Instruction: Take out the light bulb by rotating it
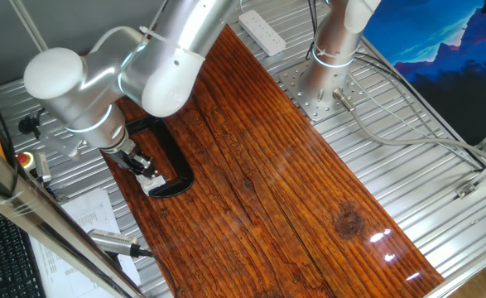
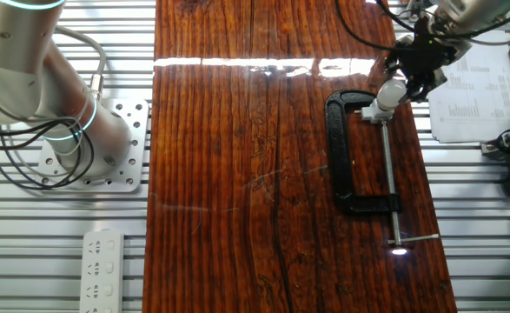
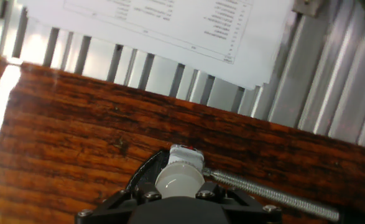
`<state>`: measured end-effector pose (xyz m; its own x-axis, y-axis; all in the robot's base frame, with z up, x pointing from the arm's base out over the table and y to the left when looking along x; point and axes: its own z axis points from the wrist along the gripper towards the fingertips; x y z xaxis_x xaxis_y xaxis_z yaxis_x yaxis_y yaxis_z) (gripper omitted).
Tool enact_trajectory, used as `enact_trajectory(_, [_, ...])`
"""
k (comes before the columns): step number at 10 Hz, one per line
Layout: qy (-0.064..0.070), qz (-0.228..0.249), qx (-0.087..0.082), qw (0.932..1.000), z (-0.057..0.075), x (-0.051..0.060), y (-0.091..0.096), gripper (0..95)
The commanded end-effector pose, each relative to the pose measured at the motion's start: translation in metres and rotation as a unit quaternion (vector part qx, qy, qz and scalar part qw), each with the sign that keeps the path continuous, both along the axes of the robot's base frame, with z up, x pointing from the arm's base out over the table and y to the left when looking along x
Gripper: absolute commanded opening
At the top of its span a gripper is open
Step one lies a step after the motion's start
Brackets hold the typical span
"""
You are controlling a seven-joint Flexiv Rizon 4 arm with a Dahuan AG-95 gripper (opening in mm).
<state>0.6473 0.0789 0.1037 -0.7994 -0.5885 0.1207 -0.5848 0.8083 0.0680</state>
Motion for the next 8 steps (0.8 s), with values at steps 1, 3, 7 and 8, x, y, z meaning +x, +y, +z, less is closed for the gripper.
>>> enact_trajectory(1, [0.005, 0.123, -0.005, 0.9924, -0.0008, -0.0007, 0.0005, 0.0])
enact_trajectory(3, [0.008, 0.181, -0.010, 0.9834, -0.0008, -0.0007, 0.0005, 0.0])
enact_trajectory(7, [0.013, 0.272, -0.005, 0.9623, -0.0009, -0.0008, 0.0007, 0.0])
enact_trajectory(8, [0.015, 0.297, -0.004, 0.9548, -0.0009, -0.0008, 0.0009, 0.0])
